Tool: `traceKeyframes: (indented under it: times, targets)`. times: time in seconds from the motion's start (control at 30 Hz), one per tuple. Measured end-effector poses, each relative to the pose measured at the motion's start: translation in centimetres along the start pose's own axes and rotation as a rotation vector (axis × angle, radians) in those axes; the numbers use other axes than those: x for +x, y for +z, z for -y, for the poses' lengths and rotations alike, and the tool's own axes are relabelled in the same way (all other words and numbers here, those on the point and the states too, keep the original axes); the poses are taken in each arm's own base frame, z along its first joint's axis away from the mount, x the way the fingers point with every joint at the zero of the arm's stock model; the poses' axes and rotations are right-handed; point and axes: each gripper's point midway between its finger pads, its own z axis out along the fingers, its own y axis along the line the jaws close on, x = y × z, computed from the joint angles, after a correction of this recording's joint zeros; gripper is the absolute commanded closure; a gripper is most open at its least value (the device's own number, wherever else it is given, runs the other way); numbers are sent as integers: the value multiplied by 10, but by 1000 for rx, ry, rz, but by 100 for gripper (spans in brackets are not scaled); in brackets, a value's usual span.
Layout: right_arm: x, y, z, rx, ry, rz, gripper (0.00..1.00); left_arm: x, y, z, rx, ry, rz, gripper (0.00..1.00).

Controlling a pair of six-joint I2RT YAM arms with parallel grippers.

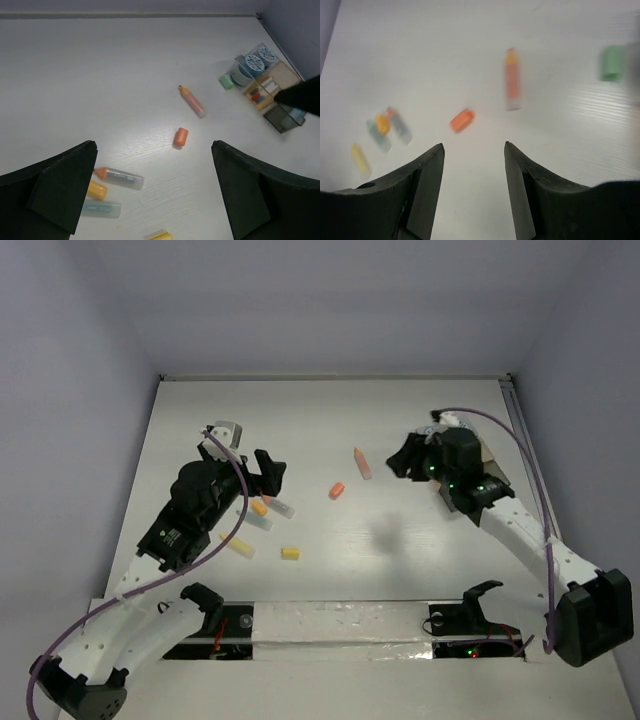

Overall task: Sort the stationery into containers
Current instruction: Place the pen in the storage box, then pick up the pen from the center of the board.

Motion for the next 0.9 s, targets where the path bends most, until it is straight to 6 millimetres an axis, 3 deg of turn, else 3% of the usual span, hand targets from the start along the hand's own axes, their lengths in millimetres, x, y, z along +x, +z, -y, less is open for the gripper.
traceKeyframes:
  times: [0.07, 0.23, 0.37, 0.5, 0.6, 0.7, 0.9]
  targets:
    - [28, 4, -48, -152, -80, -91, 50, -4, 2, -16, -65, -20, 14, 1]
    - [113, 7, -143, -427, -273, -317, 50, -8, 5, -61, -254, -78, 39, 1]
    - [175, 10, -215, -576, -454, -433, 45, -8, 2, -91, -387, -125, 43, 1]
    - [225, 13, -282, -699, -612, -464, 33, -21, -8, -106, -501, -150, 76, 1]
    - [253, 20, -312, -743, -695, -473, 30, -40, -24, -120, -609, -173, 149, 1]
    - [269, 37, -332, -750, -754, -469, 29, -56, -49, -131, -697, -197, 244, 1]
    - [289, 76, -346, -710, -821, -478, 30, -88, -106, -138, -781, -251, 456, 1]
